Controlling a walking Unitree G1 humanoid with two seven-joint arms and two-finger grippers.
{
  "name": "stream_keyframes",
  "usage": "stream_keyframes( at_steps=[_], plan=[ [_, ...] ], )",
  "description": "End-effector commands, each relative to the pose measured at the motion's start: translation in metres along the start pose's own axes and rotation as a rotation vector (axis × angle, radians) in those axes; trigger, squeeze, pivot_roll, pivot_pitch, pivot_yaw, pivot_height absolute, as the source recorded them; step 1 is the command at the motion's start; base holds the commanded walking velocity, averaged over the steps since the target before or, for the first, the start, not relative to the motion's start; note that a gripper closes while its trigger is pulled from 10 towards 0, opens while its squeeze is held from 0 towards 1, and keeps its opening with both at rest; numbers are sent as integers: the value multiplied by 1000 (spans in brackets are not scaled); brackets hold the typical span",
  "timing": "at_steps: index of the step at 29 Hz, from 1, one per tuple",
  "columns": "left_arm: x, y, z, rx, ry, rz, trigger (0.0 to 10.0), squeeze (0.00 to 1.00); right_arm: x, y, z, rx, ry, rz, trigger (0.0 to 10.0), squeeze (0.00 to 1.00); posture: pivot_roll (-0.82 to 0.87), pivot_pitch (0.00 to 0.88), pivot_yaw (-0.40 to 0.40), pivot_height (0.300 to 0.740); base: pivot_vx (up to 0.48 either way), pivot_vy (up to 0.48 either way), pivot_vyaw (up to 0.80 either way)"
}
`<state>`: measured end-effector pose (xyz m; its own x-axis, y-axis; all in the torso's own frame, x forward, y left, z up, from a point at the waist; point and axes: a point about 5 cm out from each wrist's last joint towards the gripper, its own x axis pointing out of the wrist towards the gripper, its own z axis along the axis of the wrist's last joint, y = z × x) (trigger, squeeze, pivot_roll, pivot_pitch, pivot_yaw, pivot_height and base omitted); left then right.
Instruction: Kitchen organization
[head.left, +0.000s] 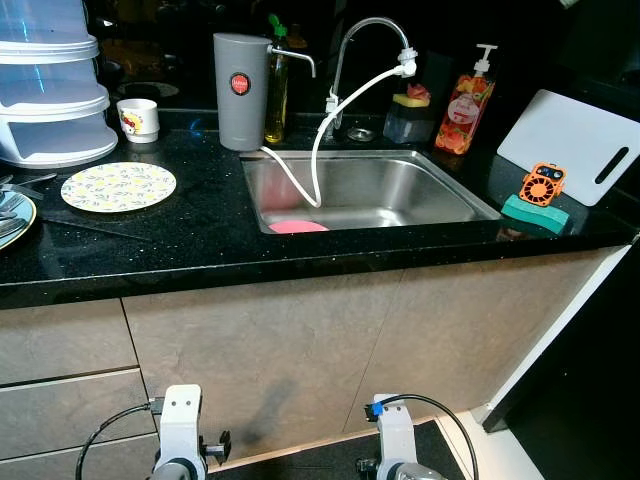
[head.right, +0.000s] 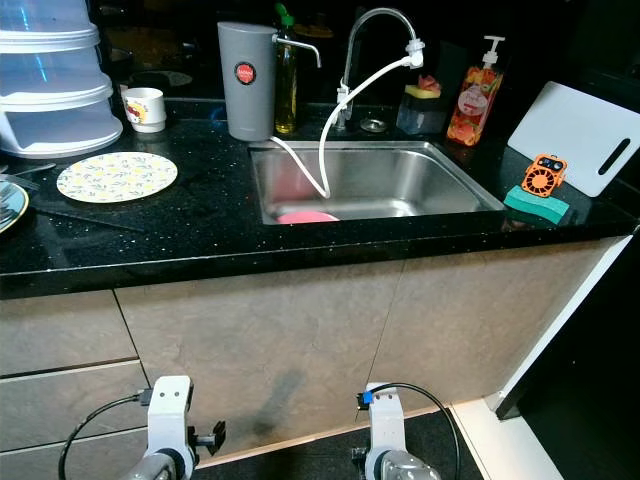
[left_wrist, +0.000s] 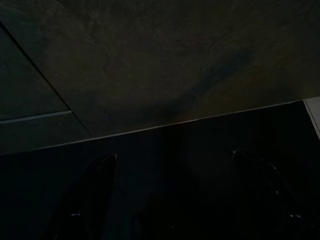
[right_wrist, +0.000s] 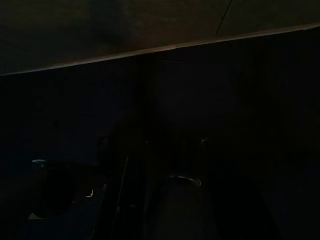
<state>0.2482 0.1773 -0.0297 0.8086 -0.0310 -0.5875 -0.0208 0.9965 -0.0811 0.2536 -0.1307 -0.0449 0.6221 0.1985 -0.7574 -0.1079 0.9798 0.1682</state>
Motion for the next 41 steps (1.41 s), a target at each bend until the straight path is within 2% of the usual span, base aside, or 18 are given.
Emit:
stream_keyframes(
  at_steps=[1,18,41],
  plan=[
    [0,1,-1,15,12,2,10000,0,0,-2,0,15,7,-7,10000,0,32,0,-68,740,0,0,0],
    [1,2,-3,3,21,1,10000,0,0,-1,0,0,2,-8,10000,0,21,0,-71,740,0,0,0],
    [5,5,7,16,7,1,10000,0,1,0,8,-10,-19,-7,10000,0,29,0,-77,740,0,0,0]
  ],
)
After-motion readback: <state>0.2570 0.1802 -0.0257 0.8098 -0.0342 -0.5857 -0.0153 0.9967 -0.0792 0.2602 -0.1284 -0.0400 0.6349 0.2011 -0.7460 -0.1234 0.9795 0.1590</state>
